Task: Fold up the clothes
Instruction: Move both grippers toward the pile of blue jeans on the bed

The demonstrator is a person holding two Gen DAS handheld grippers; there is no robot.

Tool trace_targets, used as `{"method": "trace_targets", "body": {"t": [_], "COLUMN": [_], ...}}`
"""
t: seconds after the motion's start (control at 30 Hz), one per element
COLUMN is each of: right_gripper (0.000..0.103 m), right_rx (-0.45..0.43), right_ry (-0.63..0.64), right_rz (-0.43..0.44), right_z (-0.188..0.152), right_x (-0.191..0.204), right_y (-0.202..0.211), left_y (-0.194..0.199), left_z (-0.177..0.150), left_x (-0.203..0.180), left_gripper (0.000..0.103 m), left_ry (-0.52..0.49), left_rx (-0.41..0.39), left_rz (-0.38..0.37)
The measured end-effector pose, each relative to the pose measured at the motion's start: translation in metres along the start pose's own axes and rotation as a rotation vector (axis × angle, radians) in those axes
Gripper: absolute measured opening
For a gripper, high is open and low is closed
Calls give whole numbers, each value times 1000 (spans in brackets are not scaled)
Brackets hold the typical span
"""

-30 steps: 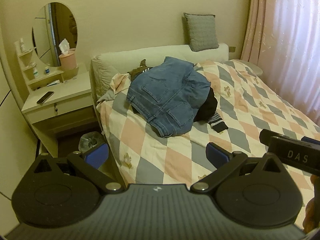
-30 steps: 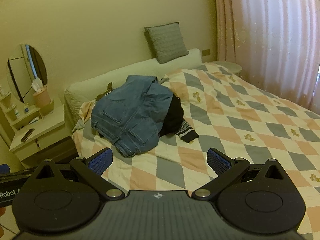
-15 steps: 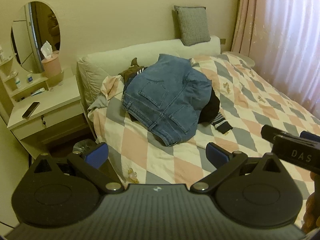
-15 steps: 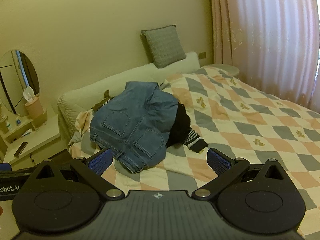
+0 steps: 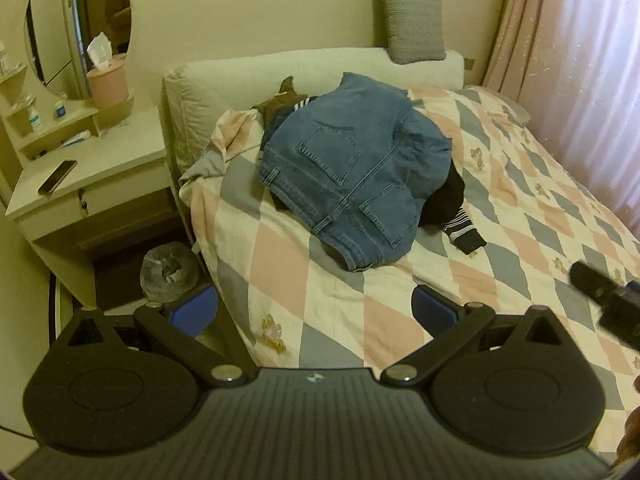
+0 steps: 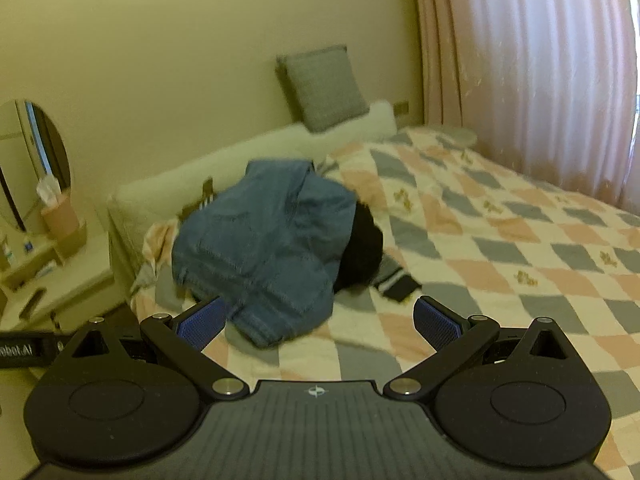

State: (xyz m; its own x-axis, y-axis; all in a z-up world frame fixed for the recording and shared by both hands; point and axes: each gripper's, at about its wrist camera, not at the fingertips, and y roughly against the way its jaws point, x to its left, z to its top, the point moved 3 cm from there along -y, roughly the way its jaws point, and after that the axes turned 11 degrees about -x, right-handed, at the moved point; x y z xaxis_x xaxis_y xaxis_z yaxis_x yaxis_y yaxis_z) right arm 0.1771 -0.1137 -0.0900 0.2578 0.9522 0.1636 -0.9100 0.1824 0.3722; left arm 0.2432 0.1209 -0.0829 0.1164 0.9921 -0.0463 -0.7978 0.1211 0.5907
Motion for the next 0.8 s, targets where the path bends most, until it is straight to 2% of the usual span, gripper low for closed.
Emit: {"method": "trace_targets", "body": {"t": [0.13, 0.27, 0.4, 0.5, 0.6, 0.8], "right_gripper": [102, 103, 103, 103, 103, 103], "right_rx": [-96, -161, -181, -162, -175, -141], "right_ry": [29, 117, 147, 172, 223, 234], "right_rz": [48, 75, 70, 80, 88, 113], "right_z": [10, 17, 13, 6, 5, -1], "right_x": [-5, -13, -27, -34, -31, -22], "right_y": [3, 7, 4, 1, -2, -22], "left_y": [0, 2, 3, 5, 3, -7], "left_z": [-1, 1, -3, -6, -6, -6], "left_x": [-8, -17, -31, -35, -37, -33], "left_gripper": [102, 102, 102, 102, 102, 102], "left_ry": [-14, 4, -5, -2, -1, -8], "left_rx": [-2, -11, -27, -22, -17, -16], "left_rz": [42, 57, 77, 85, 101, 97]}}
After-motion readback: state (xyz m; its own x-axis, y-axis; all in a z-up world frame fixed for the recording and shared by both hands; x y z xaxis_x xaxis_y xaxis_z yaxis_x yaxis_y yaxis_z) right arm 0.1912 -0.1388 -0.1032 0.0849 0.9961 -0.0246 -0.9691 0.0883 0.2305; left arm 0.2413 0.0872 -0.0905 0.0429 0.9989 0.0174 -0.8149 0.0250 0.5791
